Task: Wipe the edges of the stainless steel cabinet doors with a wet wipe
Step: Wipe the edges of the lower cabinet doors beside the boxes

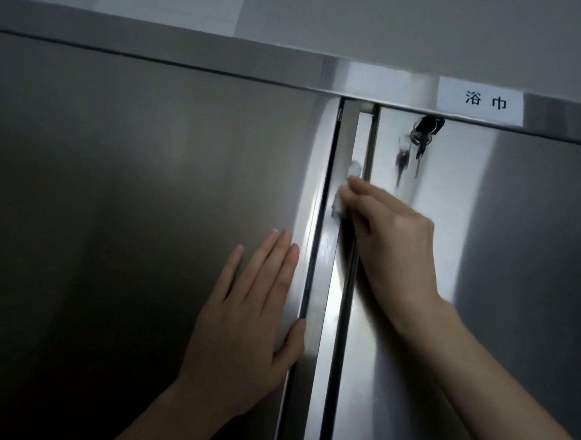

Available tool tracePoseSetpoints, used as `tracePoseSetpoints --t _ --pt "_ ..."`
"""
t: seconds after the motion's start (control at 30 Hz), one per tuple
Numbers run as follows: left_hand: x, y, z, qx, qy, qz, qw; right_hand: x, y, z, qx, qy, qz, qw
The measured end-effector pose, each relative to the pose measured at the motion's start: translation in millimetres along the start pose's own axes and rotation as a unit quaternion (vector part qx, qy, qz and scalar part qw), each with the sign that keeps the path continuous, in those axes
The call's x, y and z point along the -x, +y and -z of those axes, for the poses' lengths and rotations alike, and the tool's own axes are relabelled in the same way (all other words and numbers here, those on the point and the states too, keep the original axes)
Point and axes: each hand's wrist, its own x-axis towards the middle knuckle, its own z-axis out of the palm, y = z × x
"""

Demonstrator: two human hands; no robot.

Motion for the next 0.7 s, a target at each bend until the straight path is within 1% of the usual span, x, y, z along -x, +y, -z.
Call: tracePoseSetpoints --t 0.1,0.17,0.3,0.37,0.43,0.53,0.57,0.63,0.7 --pt "-1.5 1.7 1.2 0.004 -0.009 0.008 1.000 47.1 -0.9 7.1 -0.007 -0.009 0.059 0.998" --pt "-1.5 1.8 1.3 0.005 -0.006 0.007 1.000 45.1 2.6 9.7 -0.009 -0.010 0.071 0.997" --pt "12.7 1.5 -1.3 0.006 0.004 -0.008 1.000 21.6 -1.7 3.8 -0.029 0.029 0.036 0.999" --pt "27.6 1.8 -1.6 0.005 -0.003 -0.018 1.000 32.5 -7.7 1.7 -0.044 0.045 0.018 0.998" --pt "45.2 2.0 -0.8 0.002 -0.017 -0.027 0.999 63.8 -14.1 5.5 -0.056 0.024 0.009 0.998" --pt "72.3 3.9 0.8 -0.007 -0.043 -0.040 0.998 121.7 -25.3 22.7 -0.107 -0.067 -0.008 0.992" --pt "79.7 5.3 0.8 -0.012 -0.050 -0.047 0.998 132.9 -28.1 29.1 -0.107 -0.095 0.012 0.990" --pt "89.9 7.8 -0.2 -0.016 -0.060 -0.055 0.997 136.4 -27.3 36.6 -0.068 -0.130 0.074 0.986" --pt "92.4 8.4 -1.5 -0.016 -0.062 -0.054 0.996 124.8 -22.8 36.2 -0.046 -0.130 0.089 0.986"
